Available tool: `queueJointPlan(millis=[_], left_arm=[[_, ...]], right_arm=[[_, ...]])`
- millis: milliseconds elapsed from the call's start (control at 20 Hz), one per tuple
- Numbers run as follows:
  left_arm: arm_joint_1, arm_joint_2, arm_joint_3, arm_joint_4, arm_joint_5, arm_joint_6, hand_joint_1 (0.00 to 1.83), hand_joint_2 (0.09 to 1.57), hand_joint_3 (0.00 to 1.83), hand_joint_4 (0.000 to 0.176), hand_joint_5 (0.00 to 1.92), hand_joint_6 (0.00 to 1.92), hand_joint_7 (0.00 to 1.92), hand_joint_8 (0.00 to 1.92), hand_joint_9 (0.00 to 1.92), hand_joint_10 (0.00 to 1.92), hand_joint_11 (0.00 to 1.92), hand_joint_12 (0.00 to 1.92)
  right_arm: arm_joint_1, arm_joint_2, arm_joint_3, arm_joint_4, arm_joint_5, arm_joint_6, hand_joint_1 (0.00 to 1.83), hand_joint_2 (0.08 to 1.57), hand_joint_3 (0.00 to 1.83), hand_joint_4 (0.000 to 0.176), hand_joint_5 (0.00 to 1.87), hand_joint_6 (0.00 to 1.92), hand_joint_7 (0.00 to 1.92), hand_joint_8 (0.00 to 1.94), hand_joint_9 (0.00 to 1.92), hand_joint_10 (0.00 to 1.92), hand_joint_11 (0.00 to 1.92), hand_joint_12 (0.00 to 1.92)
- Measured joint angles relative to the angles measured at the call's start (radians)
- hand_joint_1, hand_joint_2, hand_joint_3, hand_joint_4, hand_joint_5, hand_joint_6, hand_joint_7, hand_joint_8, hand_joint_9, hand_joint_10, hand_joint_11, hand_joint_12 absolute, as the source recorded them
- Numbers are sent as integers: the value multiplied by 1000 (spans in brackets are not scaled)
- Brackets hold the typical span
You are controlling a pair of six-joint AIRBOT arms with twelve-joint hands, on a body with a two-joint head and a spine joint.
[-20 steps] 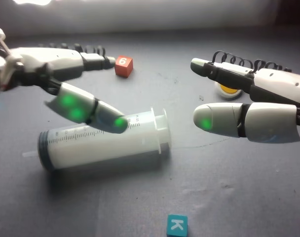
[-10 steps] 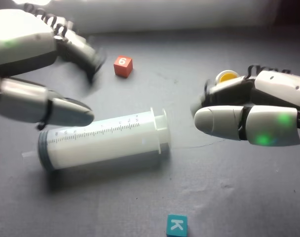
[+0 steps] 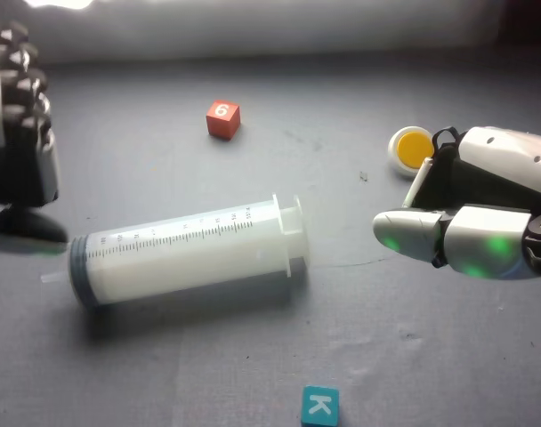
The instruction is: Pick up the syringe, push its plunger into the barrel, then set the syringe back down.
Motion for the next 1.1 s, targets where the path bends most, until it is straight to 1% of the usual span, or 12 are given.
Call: queueJointPlan(millis=[100, 200, 350, 400, 500, 550, 700, 750, 800, 850, 1000, 1100], left_arm=[[0, 0, 8, 1, -32, -3, 1233, 1405, 10, 156, 1617, 1921, 1683, 1921, 1743, 1921, 1733, 1921], [8, 0, 10, -2, -46, -8, 1266, 1377, 0, 144, 1607, 1921, 1658, 1921, 1708, 1921, 1698, 1921], [8, -2, 3, 25, -119, -5, 1280, 1372, 0, 142, 1614, 1921, 1661, 1921, 1709, 1921, 1710, 1921], [6, -2, -13, 26, -132, 42, 1231, 1379, 0, 137, 1610, 1921, 1658, 1921, 1698, 1921, 1697, 1921], [2, -13, -23, 33, -141, 47, 1232, 1370, 0, 135, 1602, 1921, 1655, 1921, 1698, 1921, 1697, 1921], [2, -13, -33, 31, -128, 83, 1233, 1368, 0, 135, 1601, 1921, 1654, 1921, 1698, 1921, 1698, 1921], [24, -13, -34, -43, -122, 138, 1239, 1354, 0, 128, 1595, 1921, 1657, 1921, 1700, 1921, 1675, 1921], [27, -13, -34, -55, -122, 144, 1276, 1363, 0, 129, 1617, 1921, 1678, 1921, 1721, 1921, 1695, 1921], [29, -13, -38, -54, -122, 145, 1301, 1367, 0, 136, 1624, 1921, 1678, 1921, 1724, 1921, 1706, 1921], [39, -13, -46, -64, -124, 148, 1251, 1383, 0, 144, 1612, 1921, 1663, 1921, 1708, 1921, 1690, 1921], [39, -13, -47, -70, -137, 160, 1243, 1392, 1, 146, 1600, 1921, 1656, 1921, 1700, 1921, 1668, 1921], [39, -14, -47, -84, -137, 168, 1229, 1398, 4, 156, 1601, 1921, 1657, 1921, 1703, 1921, 1671, 1921]], right_arm=[[0, 0, 0, -1, 2, 0, 950, 1490, 4, 176, 1445, 1921, 1612, 1941, 1716, 1921, 1895, 1921], [0, 0, 0, 0, 2, 0, 885, 1504, 7, 176, 1417, 1921, 1599, 1941, 1695, 1921, 1880, 1921], [0, 0, 0, 0, 2, 0, 871, 1509, 4, 176, 1398, 1921, 1590, 1941, 1690, 1921, 1875, 1921], [0, 0, 0, 0, 3, 0, 858, 1512, 4, 176, 1383, 1921, 1574, 1941, 1673, 1921, 1858, 1921], [0, 0, 0, -1, 3, 0, 899, 1489, 0, 176, 1382, 1921, 1569, 1941, 1665, 1921, 1849, 1921], [0, 0, 0, -1, 3, 0, 908, 1484, 0, 176, 1381, 1921, 1568, 1941, 1663, 1921, 1847, 1921], [0, 0, 0, -1, 4, 0, 924, 1487, 0, 176, 1362, 1921, 1542, 1941, 1660, 1921, 1865, 1921], [0, 0, -2, -2, 5, 0, 934, 1474, 0, 176, 1357, 1921, 1532, 1941, 1642, 1921, 1842, 1921], [0, 0, -3, -9, 6, 0, 934, 1470, 0, 176, 1348, 1921, 1522, 1941, 1632, 1921, 1833, 1921], [0, 0, -5, -38, 6, 0, 936, 1458, 0, 176, 1339, 1921, 1506, 1941, 1619, 1921, 1818, 1921], [-1, 1, -16, -83, 8, 0, 901, 1470, 0, 176, 1349, 1921, 1517, 1941, 1627, 1921, 1834, 1921], [-1, 2, -17, -88, 4, 3, 972, 1444, 0, 176, 1346, 1921, 1509, 1941, 1625, 1921, 1834, 1921]])
